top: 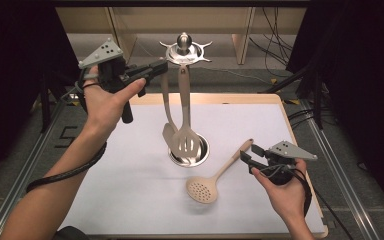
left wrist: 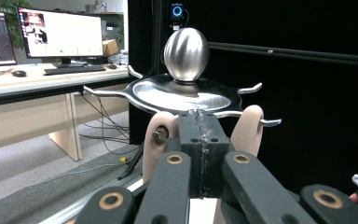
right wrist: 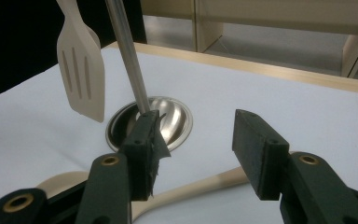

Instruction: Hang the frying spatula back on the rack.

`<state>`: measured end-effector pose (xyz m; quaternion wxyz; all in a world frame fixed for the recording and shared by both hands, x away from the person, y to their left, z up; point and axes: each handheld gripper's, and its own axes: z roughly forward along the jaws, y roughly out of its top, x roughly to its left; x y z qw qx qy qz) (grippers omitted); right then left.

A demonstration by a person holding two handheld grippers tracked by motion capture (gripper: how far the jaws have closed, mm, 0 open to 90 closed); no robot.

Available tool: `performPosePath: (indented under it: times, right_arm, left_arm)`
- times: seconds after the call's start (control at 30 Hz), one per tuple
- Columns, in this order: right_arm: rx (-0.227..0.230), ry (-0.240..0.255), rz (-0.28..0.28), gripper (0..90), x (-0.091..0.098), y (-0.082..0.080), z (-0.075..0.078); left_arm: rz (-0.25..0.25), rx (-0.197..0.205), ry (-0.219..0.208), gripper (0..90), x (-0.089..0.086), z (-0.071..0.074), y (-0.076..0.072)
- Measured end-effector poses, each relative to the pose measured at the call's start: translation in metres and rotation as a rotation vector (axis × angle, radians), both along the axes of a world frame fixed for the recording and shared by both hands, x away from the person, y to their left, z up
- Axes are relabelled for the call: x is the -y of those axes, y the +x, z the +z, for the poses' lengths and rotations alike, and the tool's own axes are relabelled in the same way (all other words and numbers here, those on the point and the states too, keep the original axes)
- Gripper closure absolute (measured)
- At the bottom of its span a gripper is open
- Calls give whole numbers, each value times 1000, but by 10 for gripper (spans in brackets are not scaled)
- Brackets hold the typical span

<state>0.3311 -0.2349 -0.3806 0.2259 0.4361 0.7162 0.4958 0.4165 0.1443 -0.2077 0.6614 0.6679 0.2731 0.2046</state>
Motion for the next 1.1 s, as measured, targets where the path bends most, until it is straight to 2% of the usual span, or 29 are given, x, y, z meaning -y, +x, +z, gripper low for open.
performPosePath:
  times: [0.27, 0.63, 0.7, 0.8, 0.83, 0.9, 0.97, 1.07, 1.1]
  right_arm:
    - [9, -5, 7, 525, 1, 0, -1]
    - [-4, -9, -3, 524, 1, -1, 1]
    - [26, -24, -1, 524, 3, 1, 1]
    - [30, -29, 3, 524, 3, 1, 0]
    - [25, -22, 1, 524, 3, 1, 1]
    - [-21, 6, -3, 524, 1, -1, 1]
    - [15, -17, -4, 524, 3, 1, 1]
    - [11, -15, -5, 524, 2, 0, 1]
    - [-18, 2, -11, 524, 1, -1, 1]
  left_arm:
    - [24, 8, -5, 896, -4, 0, 1]
    - [86, 11, 1, 896, -7, 2, 15]
    - [91, 7, -2, 896, -8, 2, 18]
    - [98, 4, -2, 896, -8, 2, 23]
    - [101, 3, 1, 896, -8, 2, 24]
    - [104, 0, 6, 896, -7, 3, 27]
    - [105, -1, 12, 896, -7, 4, 30]
    - [106, -5, 15, 896, -6, 4, 34]
    - [105, -5, 15, 896, -6, 4, 35]
